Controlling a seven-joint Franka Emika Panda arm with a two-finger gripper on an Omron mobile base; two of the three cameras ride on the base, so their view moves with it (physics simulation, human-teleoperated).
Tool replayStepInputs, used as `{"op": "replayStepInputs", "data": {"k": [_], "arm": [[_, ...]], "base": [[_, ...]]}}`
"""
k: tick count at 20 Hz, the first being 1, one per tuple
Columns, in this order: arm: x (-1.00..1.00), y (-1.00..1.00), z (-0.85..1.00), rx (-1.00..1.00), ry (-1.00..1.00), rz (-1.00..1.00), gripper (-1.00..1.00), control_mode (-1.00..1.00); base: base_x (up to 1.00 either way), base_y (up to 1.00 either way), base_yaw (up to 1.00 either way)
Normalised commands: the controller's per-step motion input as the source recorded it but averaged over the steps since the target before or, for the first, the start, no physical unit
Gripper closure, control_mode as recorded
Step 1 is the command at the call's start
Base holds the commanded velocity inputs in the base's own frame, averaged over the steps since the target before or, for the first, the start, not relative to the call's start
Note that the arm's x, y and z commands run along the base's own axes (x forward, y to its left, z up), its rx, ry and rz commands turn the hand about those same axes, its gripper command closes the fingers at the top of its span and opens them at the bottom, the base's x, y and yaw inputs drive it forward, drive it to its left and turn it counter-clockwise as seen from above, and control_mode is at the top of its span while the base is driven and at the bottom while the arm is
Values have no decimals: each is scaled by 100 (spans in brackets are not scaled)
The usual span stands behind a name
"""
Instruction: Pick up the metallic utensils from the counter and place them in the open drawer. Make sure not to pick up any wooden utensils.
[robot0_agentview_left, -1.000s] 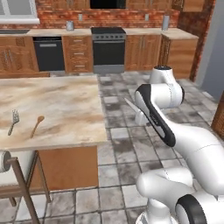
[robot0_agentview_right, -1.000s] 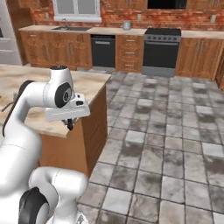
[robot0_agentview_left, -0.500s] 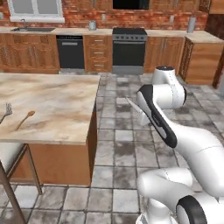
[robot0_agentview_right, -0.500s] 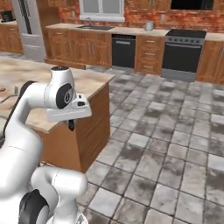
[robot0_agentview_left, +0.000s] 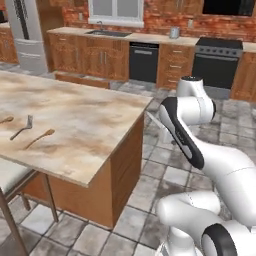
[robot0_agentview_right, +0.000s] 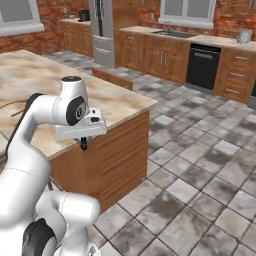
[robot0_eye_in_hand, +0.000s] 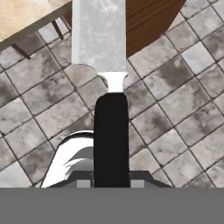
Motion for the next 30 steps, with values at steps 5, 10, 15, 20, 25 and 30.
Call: {"op": "replayStepInputs", "data": {"k": [5,10,15,20,25,30], "arm": [[0,0,0,0,0,0,100,100],[0,0,0,0,0,0,100,100],[0,0,0,0,0,0,100,100],[0,0,0,0,0,0,100,100],[0,0,0,0,0,0,100,100],[0,0,0,0,0,0,100,100]], "base": [[67,-100,54],[61,-100,52],[59,-100,51],[55,-100,49],[20,-100,37],[4,-100,21]]}}
